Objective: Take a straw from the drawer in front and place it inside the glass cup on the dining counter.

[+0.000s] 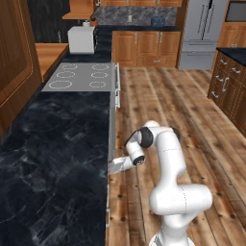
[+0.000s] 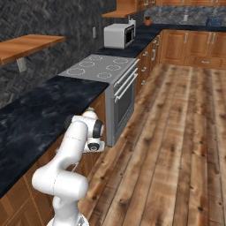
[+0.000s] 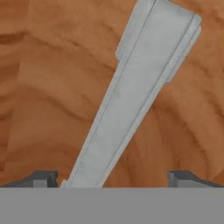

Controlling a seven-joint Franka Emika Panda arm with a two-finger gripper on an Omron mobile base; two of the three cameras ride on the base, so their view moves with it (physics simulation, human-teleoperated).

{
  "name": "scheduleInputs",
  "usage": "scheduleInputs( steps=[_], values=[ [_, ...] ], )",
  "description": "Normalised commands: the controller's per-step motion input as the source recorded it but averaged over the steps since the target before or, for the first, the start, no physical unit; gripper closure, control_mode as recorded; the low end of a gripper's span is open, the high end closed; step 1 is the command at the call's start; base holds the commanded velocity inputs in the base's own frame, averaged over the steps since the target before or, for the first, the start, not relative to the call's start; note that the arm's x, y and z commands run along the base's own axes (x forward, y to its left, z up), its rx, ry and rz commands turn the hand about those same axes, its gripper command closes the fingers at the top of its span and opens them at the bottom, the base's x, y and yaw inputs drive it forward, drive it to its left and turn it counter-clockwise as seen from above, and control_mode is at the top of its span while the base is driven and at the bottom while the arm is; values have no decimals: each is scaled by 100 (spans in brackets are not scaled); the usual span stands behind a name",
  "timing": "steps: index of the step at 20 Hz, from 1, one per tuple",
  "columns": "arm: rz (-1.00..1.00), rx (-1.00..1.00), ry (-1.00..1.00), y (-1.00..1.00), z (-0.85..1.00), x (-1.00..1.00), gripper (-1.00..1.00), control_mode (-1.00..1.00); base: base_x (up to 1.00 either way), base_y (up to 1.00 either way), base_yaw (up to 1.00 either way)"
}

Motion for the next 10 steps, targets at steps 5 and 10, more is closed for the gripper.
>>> scheduleInputs(
  steps=[5, 10],
  values=[
    [-4, 0, -1, 25, 3, -5, -100, -100, 0, 0, 0],
    [-4, 0, 5, 30, -7, 12, 100, -100, 0, 0, 0]
  ],
)
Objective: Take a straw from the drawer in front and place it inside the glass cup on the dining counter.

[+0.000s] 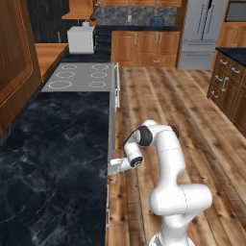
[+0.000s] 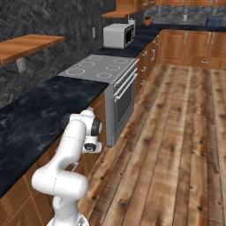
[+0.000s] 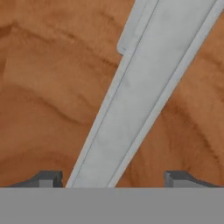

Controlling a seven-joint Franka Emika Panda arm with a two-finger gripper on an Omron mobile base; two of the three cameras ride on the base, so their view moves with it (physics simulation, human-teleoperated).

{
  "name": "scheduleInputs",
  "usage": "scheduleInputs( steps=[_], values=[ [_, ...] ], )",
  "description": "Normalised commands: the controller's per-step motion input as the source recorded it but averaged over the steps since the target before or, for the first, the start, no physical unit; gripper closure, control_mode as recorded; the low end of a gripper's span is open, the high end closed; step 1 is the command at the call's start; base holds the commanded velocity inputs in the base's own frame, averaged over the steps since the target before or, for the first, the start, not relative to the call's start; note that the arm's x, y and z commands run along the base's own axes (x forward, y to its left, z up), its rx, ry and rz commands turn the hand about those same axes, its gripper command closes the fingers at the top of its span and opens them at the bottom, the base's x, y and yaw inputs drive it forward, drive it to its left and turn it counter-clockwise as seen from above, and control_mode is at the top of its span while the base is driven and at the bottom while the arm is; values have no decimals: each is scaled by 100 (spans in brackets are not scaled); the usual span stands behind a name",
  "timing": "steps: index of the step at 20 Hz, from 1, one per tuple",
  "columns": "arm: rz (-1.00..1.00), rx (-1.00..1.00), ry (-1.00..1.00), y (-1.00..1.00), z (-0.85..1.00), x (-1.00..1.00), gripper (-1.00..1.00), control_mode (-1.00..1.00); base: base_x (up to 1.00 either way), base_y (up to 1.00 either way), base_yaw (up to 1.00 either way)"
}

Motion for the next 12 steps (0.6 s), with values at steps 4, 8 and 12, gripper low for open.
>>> scheduleInputs(
  steps=[4, 8, 12],
  values=[
    [0, 0, 5, 4, 0, 3, 100, -100, 0, 0, 0],
    [0, 0, 0, -2, 0, 0, 100, -100, 0, 0, 0],
    [0, 0, 0, -42, -2, 0, 100, -100, 0, 0, 0]
  ],
)
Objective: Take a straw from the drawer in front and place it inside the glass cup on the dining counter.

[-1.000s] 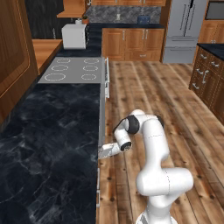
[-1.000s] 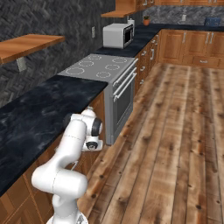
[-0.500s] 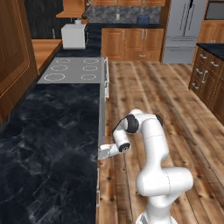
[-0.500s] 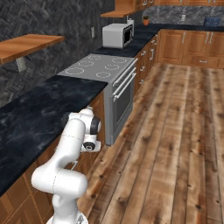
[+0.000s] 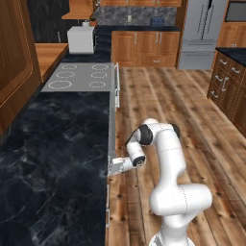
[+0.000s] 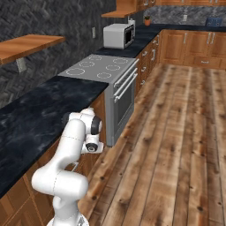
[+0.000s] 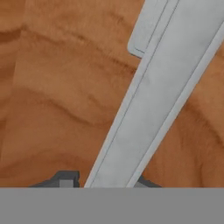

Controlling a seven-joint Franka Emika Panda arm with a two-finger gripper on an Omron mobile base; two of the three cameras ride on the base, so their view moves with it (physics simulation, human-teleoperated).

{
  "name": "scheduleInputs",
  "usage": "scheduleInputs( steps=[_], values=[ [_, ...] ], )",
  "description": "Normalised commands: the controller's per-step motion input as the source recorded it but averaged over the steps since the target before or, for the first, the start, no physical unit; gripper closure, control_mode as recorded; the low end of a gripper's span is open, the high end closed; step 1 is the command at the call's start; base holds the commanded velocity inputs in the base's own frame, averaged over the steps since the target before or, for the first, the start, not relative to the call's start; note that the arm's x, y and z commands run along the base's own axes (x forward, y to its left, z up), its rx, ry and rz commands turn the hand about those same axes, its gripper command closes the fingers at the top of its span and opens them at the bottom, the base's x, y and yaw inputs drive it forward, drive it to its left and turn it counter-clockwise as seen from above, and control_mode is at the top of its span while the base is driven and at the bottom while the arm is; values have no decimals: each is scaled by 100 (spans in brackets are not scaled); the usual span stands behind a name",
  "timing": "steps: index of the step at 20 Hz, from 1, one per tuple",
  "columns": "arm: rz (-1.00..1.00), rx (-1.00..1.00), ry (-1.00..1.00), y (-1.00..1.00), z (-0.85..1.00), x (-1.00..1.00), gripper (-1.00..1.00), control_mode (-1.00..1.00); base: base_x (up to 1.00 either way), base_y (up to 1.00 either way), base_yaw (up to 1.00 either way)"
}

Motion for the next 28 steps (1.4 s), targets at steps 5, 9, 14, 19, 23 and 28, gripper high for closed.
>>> scheduleInputs(
  steps=[5, 9, 14, 19, 23, 28],
  values=[
    [0, 0, 0, -53, 0, 0, 100, -100, 0, 0, 0],
    [0, 0, 0, -62, 0, 0, 100, -100, 0, 0, 0],
    [0, 0, 0, -68, 0, 0, 100, -100, 0, 0, 0],
    [0, 0, 0, -74, 0, 0, 100, -100, 0, 0, 0],
    [0, 0, 0, -80, 0, 0, 100, -100, 0, 0, 0],
    [0, 0, 0, -81, 0, 0, 100, -100, 0, 0, 0]
  ],
)
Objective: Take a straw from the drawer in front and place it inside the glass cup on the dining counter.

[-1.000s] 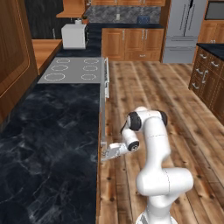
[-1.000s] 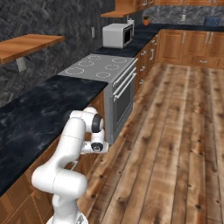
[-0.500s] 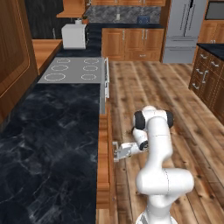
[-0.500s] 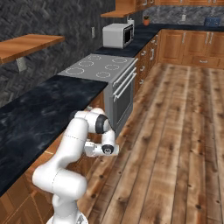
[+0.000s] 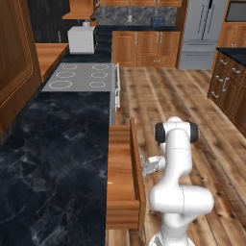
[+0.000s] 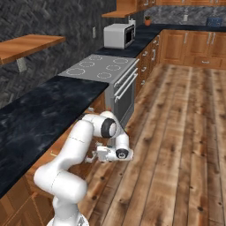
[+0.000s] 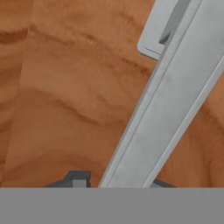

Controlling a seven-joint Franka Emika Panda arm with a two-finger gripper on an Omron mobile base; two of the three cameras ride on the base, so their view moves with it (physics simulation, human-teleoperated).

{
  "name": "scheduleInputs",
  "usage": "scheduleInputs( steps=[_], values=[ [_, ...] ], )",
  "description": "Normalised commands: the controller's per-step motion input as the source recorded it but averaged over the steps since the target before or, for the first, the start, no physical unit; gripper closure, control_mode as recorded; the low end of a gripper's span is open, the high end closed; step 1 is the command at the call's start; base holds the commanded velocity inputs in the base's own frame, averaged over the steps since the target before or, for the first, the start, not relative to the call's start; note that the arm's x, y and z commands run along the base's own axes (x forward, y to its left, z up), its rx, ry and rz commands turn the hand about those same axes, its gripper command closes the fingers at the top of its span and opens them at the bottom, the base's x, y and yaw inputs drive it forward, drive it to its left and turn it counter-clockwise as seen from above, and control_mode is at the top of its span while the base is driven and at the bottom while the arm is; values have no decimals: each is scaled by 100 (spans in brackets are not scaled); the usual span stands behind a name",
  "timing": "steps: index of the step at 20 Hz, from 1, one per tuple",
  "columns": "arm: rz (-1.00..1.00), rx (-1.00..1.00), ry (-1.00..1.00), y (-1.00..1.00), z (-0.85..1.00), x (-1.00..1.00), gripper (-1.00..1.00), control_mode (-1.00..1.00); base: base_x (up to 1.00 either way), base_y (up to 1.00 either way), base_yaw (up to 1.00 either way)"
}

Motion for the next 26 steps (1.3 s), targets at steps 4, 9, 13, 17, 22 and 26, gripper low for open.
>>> scheduleInputs(
  steps=[4, 9, 13, 17, 22, 26],
  values=[
    [0, 0, 0, -79, 0, 0, 100, -100, 0, 0, 0],
    [0, 0, 0, -79, 0, 0, 100, -100, 0, 0, 0],
    [0, 0, 0, -82, 0, 0, 100, -100, 0, 0, 0],
    [0, 0, 0, -82, 0, 0, 100, -100, 0, 0, 0],
    [0, 0, 0, -78, 0, 0, 100, -100, 0, 0, 0],
    [0, 0, 0, -71, 0, 0, 100, -100, 0, 0, 0]
  ],
)
